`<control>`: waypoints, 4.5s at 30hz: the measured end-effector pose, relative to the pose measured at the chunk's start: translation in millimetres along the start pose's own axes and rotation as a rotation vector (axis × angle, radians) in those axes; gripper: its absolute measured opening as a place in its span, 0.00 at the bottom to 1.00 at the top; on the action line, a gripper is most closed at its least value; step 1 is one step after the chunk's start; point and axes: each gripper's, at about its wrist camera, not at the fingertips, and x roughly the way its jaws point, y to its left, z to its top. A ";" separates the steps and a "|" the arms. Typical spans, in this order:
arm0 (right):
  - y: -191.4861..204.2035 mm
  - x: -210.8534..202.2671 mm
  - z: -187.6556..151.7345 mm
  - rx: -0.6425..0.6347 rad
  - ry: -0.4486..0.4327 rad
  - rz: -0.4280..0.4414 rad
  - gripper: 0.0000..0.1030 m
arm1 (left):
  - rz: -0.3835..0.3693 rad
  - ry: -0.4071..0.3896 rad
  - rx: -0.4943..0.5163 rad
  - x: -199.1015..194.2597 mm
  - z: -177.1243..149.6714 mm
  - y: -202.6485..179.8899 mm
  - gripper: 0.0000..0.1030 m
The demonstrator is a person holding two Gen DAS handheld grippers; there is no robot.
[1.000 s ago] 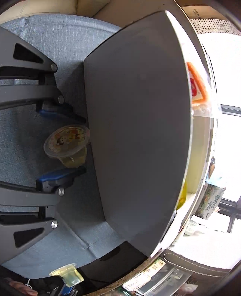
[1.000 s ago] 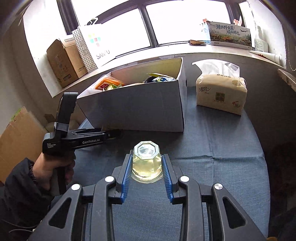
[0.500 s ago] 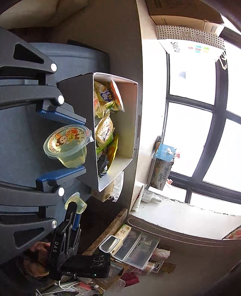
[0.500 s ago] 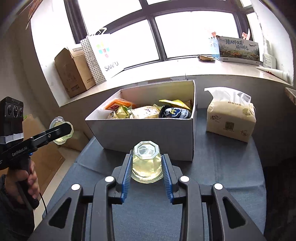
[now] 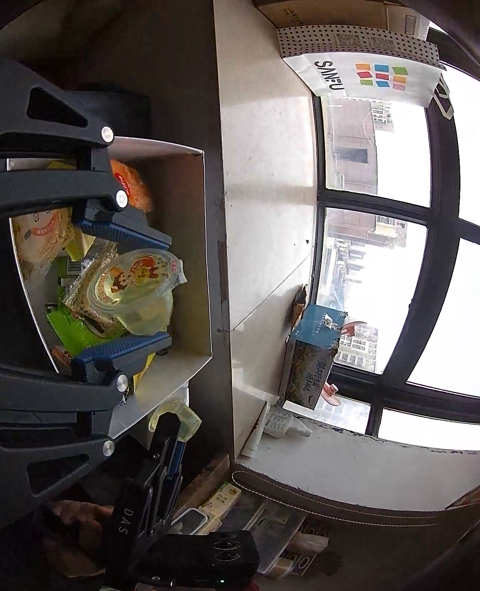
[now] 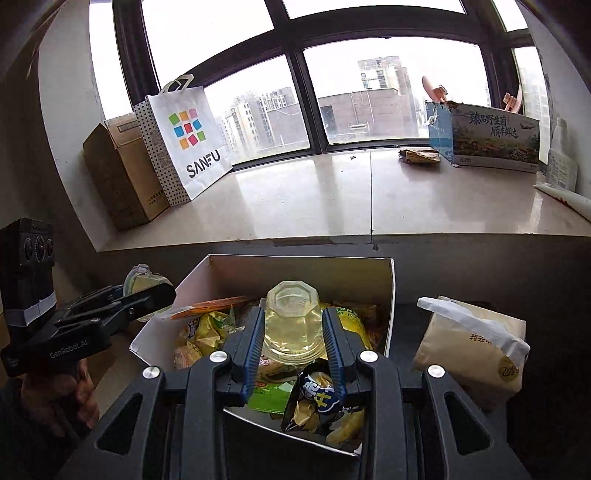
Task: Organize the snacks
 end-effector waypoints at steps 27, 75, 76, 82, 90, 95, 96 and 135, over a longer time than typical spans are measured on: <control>51.3 -78.5 -38.2 -0.114 -0.097 -0.078 1.00 | 0.138 -0.148 -0.012 -131.8 -40.3 -41.2 1.00; 90.4 -200.8 -118.6 -0.113 -0.098 -0.103 1.00 | 0.161 -0.046 0.006 -225.1 -115.3 -107.0 1.00; 90.4 -200.8 -118.9 -0.113 -0.097 -0.103 1.00 | 0.161 -0.045 0.007 -224.8 -115.3 -107.2 1.00; 89.5 -200.9 -119.5 -0.108 -0.097 -0.103 1.00 | 0.161 -0.038 0.012 -223.0 -115.0 -107.6 1.00; 88.9 -200.2 -119.4 -0.108 -0.092 -0.100 1.00 | 0.159 -0.030 0.012 -220.6 -115.9 -107.7 1.00; 89.9 -197.9 -120.1 -0.113 -0.082 -0.097 1.00 | 0.158 -0.023 0.016 -219.0 -116.5 -107.4 1.00; 90.3 -197.7 -120.0 -0.115 -0.081 -0.095 1.00 | 0.159 -0.022 0.016 -218.8 -116.6 -107.6 1.00; 90.0 -196.3 -121.8 -0.110 -0.081 -0.092 1.00 | 0.148 -0.002 0.025 -215.4 -118.9 -105.5 1.00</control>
